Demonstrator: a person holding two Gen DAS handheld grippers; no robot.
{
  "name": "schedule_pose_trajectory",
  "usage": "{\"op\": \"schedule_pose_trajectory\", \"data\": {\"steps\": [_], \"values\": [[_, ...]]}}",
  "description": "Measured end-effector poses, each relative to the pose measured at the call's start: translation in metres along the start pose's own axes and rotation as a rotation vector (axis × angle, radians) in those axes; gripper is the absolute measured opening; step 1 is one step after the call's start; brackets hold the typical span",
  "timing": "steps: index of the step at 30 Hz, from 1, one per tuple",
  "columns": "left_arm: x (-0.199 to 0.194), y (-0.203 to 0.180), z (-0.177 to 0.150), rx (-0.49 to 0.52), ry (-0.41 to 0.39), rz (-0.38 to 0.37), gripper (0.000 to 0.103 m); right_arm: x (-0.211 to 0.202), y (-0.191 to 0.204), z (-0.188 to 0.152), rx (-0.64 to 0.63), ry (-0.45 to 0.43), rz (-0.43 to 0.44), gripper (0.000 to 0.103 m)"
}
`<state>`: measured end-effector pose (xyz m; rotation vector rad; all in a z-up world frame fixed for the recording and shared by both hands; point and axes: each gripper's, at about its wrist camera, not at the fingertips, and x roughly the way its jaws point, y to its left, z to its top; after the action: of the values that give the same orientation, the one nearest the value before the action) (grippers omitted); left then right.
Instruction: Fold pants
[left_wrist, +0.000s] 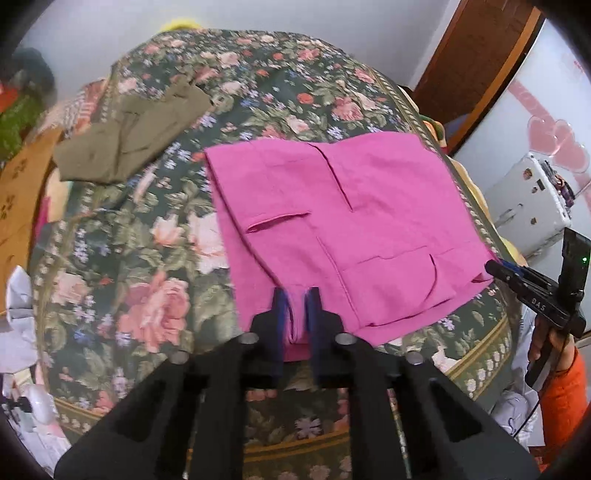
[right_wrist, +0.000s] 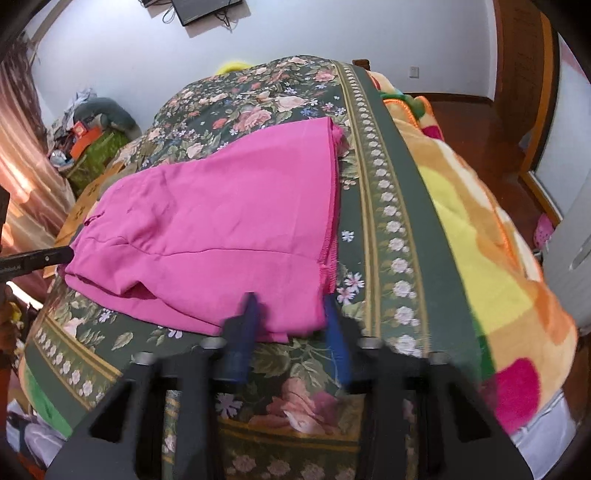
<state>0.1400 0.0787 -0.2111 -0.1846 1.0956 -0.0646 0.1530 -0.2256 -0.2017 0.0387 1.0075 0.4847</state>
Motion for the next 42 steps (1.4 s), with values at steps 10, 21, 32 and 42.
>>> {"op": "schedule_pose_trajectory", "data": {"steps": [10,21,32,42], "values": [[-0.024,0.005,0.004,0.039,-0.067,0.08,0.006,-0.012,-0.004,-0.001,-0.031,-0.046,-0.045,0.004],[-0.004,0.015,-0.01,0.009,-0.024,0.074,0.009,0.001,-0.003,-0.003,-0.057,0.025,-0.079,0.004],[-0.022,0.045,0.034,-0.054,-0.104,0.133,0.057,-0.024,-0.016,0.038,-0.028,-0.066,-0.084,0.052],[0.018,0.061,0.097,-0.087,-0.088,0.134,0.057,0.004,-0.016,0.096,-0.09,-0.103,-0.102,0.053]]}}
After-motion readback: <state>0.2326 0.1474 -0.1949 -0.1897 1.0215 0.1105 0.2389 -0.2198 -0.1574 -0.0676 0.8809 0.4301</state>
